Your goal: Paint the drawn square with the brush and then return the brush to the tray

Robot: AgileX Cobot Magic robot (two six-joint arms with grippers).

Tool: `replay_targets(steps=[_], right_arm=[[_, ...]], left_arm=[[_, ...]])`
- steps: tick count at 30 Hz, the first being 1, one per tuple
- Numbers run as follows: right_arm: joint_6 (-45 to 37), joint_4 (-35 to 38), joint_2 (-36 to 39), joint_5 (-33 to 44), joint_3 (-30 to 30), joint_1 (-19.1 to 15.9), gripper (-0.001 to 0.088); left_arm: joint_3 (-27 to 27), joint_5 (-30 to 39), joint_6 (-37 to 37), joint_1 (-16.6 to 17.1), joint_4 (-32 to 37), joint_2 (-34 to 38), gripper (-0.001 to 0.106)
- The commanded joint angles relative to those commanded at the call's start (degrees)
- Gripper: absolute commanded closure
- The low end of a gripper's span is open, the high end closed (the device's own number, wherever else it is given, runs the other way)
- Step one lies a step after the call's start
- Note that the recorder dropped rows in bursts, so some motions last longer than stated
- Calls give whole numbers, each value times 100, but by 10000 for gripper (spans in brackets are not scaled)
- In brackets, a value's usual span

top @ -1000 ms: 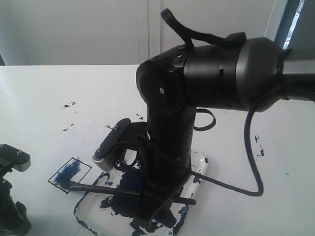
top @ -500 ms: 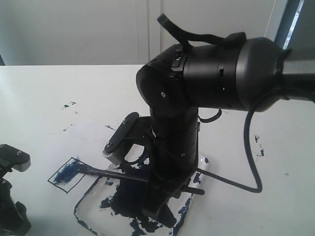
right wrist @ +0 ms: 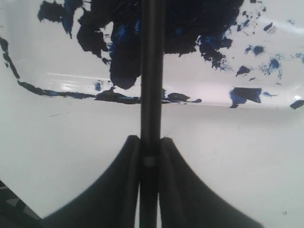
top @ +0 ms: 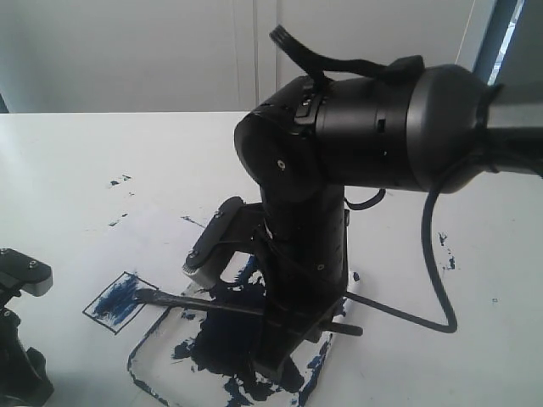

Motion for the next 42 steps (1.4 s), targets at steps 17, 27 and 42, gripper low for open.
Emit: replay_targets(steps=[17,27,42], right_arm=[[-241,367,0,77,0,0,868],[158,-216,0,-47,0,0,868],[212,-150,0,-580,-8,0,868]], left_arm=[[0,0,0,0,0,0,467],[0,11,0,0,0,0,467],[0,11,0,0,0,0,467]])
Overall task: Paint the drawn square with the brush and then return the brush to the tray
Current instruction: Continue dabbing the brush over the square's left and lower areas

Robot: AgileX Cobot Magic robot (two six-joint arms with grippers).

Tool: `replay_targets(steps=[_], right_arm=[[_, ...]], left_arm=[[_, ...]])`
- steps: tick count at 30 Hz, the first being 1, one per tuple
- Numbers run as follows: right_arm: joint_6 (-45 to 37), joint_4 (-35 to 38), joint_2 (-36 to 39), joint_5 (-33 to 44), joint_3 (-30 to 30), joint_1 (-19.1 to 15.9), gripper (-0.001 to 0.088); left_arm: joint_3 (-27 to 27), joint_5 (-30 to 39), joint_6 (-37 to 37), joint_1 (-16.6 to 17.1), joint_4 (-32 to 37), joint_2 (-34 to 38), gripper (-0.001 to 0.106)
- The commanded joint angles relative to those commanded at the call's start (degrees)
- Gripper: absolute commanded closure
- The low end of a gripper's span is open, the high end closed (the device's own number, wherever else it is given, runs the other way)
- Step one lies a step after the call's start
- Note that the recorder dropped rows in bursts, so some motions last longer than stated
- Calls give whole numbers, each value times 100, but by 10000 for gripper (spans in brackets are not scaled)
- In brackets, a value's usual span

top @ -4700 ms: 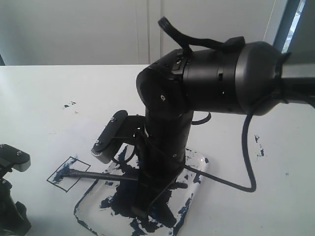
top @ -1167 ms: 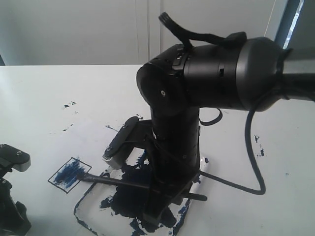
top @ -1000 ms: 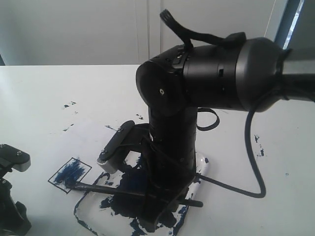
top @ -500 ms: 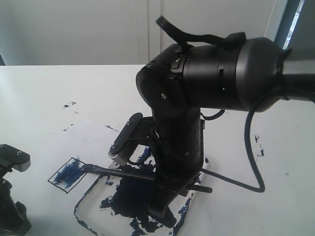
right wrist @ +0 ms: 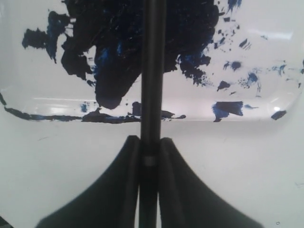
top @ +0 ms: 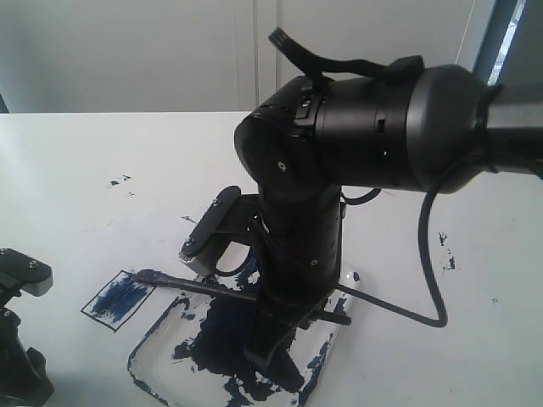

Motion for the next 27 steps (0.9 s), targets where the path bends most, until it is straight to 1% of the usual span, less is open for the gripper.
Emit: replay_targets(steps=[6,11,17,23,27], right_arm=[[0,131,0,-79,0,0,868],[-95,232,99,247,0,0,868],[-103,204,120,224,0,0,868],[-103,205,-87,34,-141,0,868],[-103,239,-245,217,-173,0,868]], left_arm=[[0,10,0,0,0,0,467],[0,10,0,0,0,0,467],[0,10,0,0,0,0,467],[0,10,0,0,0,0,467],[0,10,0,0,0,0,467]])
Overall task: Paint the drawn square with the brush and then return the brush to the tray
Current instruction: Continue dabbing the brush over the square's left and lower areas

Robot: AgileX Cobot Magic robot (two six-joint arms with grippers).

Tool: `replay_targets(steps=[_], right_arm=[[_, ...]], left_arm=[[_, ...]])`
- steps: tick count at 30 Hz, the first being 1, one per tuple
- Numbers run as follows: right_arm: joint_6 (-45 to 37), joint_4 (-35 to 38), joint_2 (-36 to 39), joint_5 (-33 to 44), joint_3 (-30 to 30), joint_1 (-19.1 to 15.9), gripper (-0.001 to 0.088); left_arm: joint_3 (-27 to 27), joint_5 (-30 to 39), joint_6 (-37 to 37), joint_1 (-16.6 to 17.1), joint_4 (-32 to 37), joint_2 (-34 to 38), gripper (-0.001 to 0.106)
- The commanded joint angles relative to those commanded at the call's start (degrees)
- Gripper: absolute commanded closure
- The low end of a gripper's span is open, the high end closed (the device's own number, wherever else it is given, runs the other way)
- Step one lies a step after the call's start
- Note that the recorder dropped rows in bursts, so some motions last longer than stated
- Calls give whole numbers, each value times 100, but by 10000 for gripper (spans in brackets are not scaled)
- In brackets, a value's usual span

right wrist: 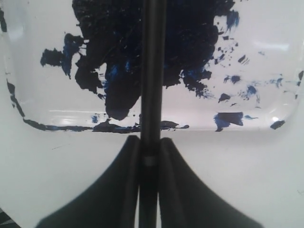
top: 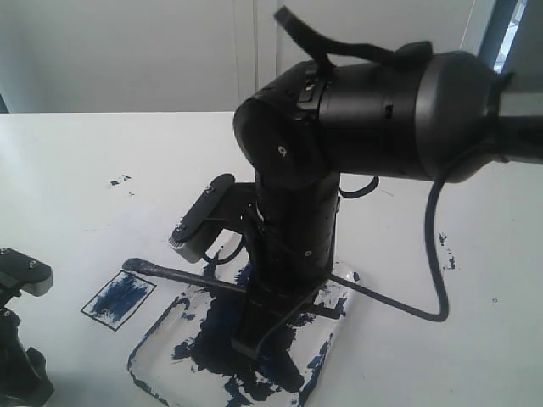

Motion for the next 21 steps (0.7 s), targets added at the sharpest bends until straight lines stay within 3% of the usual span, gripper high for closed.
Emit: replay_targets(steps=[11,17,21], right_arm=[[-31,185,411,239,0,0,868],[-548,951,437,336,0,0,868],[-664,1061,437,404,0,74,868]], left_arm=[[0,-1,0,0,0,0,467],[0,-1,0,0,0,0,467],[0,-1,0,0,0,0,467]])
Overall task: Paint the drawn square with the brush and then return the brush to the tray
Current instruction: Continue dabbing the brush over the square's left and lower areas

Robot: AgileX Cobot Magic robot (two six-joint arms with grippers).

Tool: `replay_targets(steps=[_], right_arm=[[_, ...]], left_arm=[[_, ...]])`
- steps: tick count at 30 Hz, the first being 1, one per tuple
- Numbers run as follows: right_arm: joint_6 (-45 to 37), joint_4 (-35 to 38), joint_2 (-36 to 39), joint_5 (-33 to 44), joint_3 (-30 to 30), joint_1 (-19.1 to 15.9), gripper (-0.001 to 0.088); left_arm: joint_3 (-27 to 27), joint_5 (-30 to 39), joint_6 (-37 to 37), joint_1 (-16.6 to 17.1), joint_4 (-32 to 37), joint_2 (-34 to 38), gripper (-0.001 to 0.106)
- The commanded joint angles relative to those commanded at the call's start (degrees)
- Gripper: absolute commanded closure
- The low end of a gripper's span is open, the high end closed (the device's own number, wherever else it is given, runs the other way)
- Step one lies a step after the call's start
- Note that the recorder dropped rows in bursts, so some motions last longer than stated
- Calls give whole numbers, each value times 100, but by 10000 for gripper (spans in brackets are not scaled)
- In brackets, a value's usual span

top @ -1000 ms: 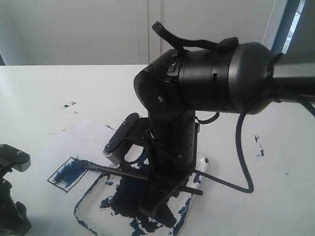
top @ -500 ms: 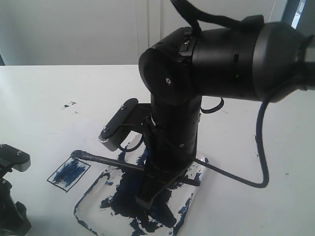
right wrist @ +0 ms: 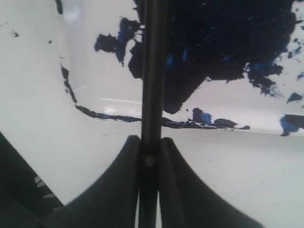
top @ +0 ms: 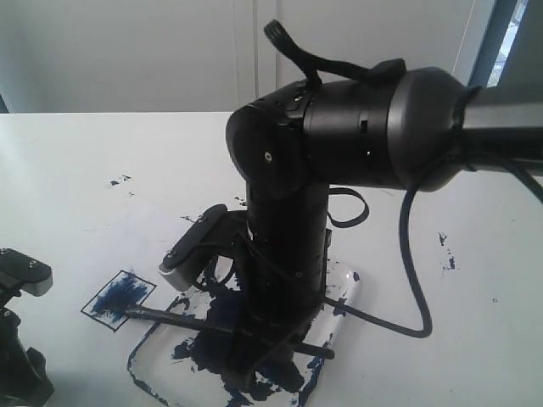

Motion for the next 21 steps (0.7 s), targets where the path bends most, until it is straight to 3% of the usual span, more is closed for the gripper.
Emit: replay_targets(steps=[7,14,21], right_arm=[[-79,-94,0,38,0,115,868],[547,-927,-19,-254,0,115,868],[503,-796,-25,-569,0,136,868]], left_arm=[[0,0,0,0,0,0,467],[0,12,0,0,0,0,467],[0,12,0,0,0,0,467]])
